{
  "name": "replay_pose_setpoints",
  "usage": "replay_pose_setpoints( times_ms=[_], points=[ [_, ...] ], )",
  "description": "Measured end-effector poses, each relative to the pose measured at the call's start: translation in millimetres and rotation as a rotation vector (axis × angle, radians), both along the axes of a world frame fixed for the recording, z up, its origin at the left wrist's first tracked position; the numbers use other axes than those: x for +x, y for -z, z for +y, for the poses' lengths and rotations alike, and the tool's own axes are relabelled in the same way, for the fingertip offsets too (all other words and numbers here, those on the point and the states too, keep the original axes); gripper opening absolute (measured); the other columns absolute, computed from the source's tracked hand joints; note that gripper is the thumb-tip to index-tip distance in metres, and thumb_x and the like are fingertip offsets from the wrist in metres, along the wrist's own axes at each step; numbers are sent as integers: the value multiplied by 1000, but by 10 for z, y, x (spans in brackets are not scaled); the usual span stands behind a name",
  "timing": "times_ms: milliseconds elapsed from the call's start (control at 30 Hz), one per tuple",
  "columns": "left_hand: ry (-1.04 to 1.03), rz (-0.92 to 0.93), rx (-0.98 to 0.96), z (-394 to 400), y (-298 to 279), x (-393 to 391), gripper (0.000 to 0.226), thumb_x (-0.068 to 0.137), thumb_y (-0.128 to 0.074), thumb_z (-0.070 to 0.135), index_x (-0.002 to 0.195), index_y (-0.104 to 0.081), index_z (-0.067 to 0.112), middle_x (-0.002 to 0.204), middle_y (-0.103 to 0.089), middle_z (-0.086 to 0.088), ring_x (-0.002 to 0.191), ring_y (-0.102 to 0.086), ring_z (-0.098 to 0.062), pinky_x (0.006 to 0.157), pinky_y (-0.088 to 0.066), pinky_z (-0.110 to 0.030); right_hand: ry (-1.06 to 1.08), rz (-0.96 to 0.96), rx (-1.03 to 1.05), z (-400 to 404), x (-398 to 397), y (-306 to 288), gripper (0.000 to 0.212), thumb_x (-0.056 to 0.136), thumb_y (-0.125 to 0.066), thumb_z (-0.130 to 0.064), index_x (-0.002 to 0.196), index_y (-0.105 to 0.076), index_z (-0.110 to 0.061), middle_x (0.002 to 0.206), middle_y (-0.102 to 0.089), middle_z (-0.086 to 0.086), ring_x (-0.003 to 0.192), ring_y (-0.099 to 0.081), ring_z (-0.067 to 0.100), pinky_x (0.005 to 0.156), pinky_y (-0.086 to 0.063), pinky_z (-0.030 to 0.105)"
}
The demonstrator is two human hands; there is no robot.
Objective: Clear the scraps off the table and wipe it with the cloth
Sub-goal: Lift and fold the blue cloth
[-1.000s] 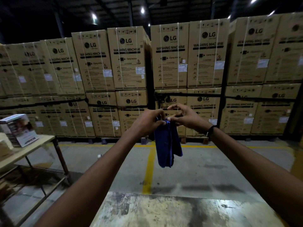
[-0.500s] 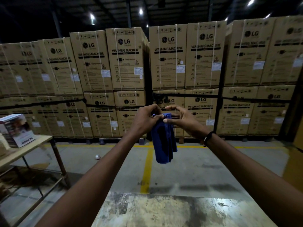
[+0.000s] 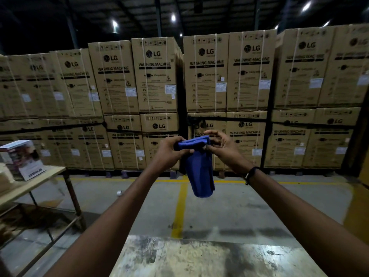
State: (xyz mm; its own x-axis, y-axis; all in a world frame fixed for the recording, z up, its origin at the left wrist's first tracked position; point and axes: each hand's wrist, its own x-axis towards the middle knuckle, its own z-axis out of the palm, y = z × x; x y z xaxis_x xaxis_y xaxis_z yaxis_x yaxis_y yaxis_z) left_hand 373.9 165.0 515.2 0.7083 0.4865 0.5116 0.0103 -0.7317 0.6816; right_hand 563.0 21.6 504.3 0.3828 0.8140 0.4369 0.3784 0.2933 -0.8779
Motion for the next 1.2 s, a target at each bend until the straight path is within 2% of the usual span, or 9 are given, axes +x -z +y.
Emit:
replay_pose_setpoints(
  times_ms=[233, 467, 567, 700, 800, 867, 967, 1033, 1200],
  points=[
    [-15, -143, -185, 22, 152, -53, 34, 88, -83, 22, 118, -68, 15, 109, -77, -2, 105, -74, -16, 87, -64, -41, -11, -130, -19, 24, -206, 65, 38, 94, -73, -9, 130, -67, -19, 120, -73, 1, 110, -72, 16, 81, -62, 30],
    [86, -147, -444, -77, 406, -197, 43, 88, -83, 25, 121, -59, 11, 109, -77, -1, 97, -77, -15, 77, -64, -34, 61, 12, 18, 86, -341, -3, 30, 91, -78, -14, 117, -70, -26, 115, -76, 7, 107, -74, 26, 85, -63, 49],
    [19, -174, -390, -83, 417, -224, 45, 88, -84, 23, 117, -56, 4, 105, -76, -4, 92, -78, -15, 76, -64, -36, 33, 29, -79, 78, -434, 82, 32, 88, -82, -20, 117, -68, -20, 112, -75, 4, 100, -75, 19, 77, -64, 32],
    [-102, -200, -188, -82, 473, -258, 36, 88, -84, 29, 106, -53, 25, 116, -68, -8, 99, -73, -19, 83, -62, -37, 78, 69, -80, 105, -508, 214, 37, 89, -81, -15, 123, -65, -12, 115, -75, 12, 101, -76, 29, 81, -65, 45],
    [-172, -154, 118, -42, 593, -290, 38, 88, -83, 35, 116, -59, 24, 125, -57, -2, 111, -59, -15, 88, -49, -21, 147, 110, -101, 150, -578, 275, 38, 91, -80, -14, 124, -64, -8, 112, -76, 15, 95, -77, 30, 79, -65, 52],
    [-164, -125, 173, -62, 674, -308, 29, 93, -78, 34, 117, -67, 22, 127, -52, 1, 117, -53, -14, 96, -49, -28, 165, 145, -112, 181, -646, 300, 38, 92, -79, -19, 125, -64, -7, 109, -77, 16, 92, -78, 32, 81, -63, 58],
    [-79, -91, -1, -168, 746, -343, 37, 101, -62, 44, 124, -68, 16, 118, -67, -1, 107, -66, -15, 90, -59, -41, 64, 307, -124, 216, -772, 309, 37, 98, -71, -29, 125, -65, -4, 107, -78, 18, 88, -78, 37, 84, -64, 56],
    [-35, -82, -189, -251, 750, -404, 36, 103, -59, 48, 121, -67, 17, 108, -72, 1, 98, -70, -15, 84, -58, -33, -9, 440, -138, 199, -852, 307, 32, 105, -60, -28, 121, -67, -2, 110, -77, 18, 81, -78, 31, 79, -66, 45],
    [-41, -71, -396, -320, 884, -569, 38, 102, -67, 22, 139, -59, 14, 130, -70, -4, 116, -70, -19, 98, -59, -46, -22, 306, -153, 81, -949, 450, 23, 104, -56, 0, 126, -61, 3, 118, -72, 21, 84, -78, 25, 69, -64, 28]
  ],
)
